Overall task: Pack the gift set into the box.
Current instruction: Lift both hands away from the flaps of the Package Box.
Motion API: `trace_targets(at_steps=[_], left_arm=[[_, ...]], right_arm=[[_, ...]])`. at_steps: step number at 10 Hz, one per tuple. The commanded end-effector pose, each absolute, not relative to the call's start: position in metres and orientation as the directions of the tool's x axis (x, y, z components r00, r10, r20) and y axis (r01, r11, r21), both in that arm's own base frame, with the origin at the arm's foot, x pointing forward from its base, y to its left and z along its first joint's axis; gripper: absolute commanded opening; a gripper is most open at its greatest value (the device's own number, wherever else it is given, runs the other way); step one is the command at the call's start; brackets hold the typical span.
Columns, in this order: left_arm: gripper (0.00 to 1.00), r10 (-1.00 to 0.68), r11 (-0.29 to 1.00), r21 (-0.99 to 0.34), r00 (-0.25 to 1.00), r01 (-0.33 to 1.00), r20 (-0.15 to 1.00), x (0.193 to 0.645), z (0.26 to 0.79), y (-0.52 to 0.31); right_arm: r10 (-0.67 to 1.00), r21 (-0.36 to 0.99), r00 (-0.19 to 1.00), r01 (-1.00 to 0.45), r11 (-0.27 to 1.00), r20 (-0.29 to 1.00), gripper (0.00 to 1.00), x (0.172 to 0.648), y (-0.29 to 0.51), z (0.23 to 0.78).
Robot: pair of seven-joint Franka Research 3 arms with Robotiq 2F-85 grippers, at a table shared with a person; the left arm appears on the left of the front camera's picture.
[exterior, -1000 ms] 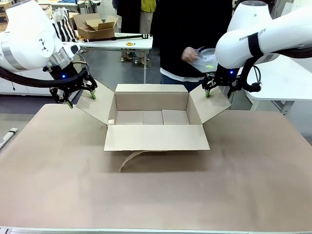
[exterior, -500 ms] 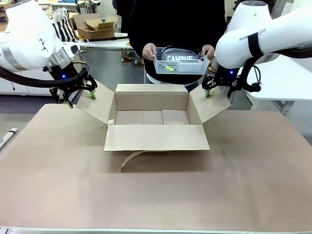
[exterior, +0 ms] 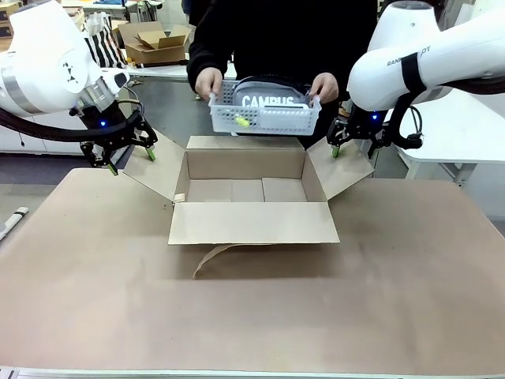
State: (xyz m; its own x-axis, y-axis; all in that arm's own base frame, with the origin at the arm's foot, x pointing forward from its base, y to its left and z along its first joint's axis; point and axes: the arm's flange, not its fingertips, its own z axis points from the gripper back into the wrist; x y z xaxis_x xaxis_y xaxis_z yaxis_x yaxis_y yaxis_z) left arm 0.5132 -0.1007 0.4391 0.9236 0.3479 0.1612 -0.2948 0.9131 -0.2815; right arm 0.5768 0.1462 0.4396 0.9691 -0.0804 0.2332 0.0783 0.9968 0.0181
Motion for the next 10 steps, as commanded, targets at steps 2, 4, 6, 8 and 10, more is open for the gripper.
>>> trace_targets(at_steps=[2,4,6,8,10], left_arm=[[1.00,0.361,0.913,-0.264,0.916,-0.310,0.173,0.5116,0.4409,-0.1012],[1.00,0.361,0.913,-0.264,0.916,-0.310,0.173,0.5116,0.4409,-0.1012],[1.00,0.361,0.913,-0.264,0.916,-0.310,0.173,0.5116,0.4409,-0.1012],[1.00,0.361,0.913,-0.264,0.916,-0.310,0.173,0.5116,0.4409,-0.1012],[1.00,0.361,0.913,-0.264,0.916,-0.310,0.173,0.5116,0.4409,-0.1012]], right_arm=[[-0.099,-0.006,0.967,0.103,0.995,0.236,1.00,0.5778,0.1480,0.4438],[-0.099,-0.006,0.967,0.103,0.995,0.236,1.00,0.5778,0.1480,0.4438],[-0.099,-0.006,0.967,0.103,0.995,0.236,1.00,0.5778,0.1480,0.4438],[-0.099,-0.006,0.967,0.103,0.995,0.236,1.00,0.5778,0.1480,0.4438],[-0.099,-0.006,0.967,0.103,0.995,0.236,1.00,0.5778,0.1480,0.4438]])
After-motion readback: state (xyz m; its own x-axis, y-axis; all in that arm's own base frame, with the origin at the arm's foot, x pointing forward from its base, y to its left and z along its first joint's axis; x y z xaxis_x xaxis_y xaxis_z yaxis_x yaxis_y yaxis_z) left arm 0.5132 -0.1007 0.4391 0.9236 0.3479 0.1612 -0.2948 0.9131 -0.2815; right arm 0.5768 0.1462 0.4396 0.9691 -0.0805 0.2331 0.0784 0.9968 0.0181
